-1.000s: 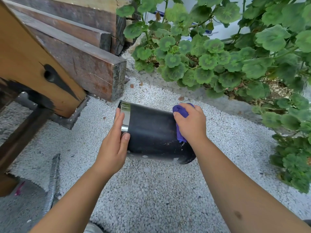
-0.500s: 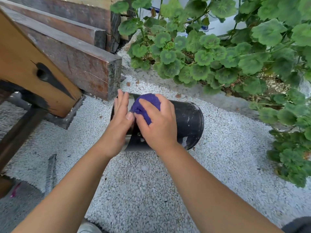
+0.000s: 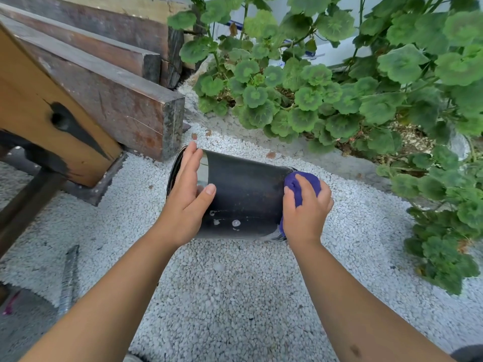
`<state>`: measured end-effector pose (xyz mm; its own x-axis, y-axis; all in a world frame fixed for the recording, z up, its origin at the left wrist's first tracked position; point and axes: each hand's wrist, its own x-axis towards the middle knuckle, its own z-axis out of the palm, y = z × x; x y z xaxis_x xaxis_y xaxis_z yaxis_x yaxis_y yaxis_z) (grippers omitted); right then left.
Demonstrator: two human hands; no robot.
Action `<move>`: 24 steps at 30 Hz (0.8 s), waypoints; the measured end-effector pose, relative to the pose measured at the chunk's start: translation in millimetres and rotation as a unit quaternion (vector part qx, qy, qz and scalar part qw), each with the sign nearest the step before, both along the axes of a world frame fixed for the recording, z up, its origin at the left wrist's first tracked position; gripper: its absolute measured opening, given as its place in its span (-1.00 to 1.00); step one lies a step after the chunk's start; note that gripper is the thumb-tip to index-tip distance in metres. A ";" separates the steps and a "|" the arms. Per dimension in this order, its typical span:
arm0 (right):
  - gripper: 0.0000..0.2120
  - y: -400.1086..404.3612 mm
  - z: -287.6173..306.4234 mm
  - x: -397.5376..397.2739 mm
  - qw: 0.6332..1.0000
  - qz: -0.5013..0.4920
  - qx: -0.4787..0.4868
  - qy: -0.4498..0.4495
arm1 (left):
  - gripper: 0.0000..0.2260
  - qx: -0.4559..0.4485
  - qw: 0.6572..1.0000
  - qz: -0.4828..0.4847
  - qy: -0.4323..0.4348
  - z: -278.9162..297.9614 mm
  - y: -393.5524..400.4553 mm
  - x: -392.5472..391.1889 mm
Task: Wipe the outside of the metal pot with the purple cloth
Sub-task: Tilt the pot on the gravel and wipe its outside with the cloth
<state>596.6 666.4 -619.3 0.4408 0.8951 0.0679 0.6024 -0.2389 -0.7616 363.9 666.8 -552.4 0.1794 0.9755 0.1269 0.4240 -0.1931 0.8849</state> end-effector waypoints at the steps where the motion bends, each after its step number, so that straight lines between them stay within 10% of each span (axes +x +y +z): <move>1: -0.68 1.5 0.5 -2.4 1.000 -0.003 -0.001 0.015 | -0.38 -0.005 1.000 -0.003 -0.007 -0.1 -1.0 -2.6; 7: -0.62 -0.9 3.2 -10.6 0.996 -0.043 0.008 0.074 | -0.58 -0.023 0.967 0.240 -0.080 -7.0 -19.0 3.5; 18: -0.83 34.6 30.5 -10.2 0.985 -0.062 -0.029 0.161 | -0.20 -0.118 0.974 0.019 -0.192 28.2 -10.2 -35.9; 24: -0.73 35.4 3.9 -14.0 0.975 -0.034 -0.121 0.181 | -0.24 -0.040 0.997 -0.050 0.034 21.8 -9.5 -23.4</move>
<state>582.7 701.9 -615.4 0.4553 0.8335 -0.3130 0.2813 -0.4682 -0.8376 340.6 657.3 -530.6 0.2827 0.9586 0.0340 0.4652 -0.1680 0.8691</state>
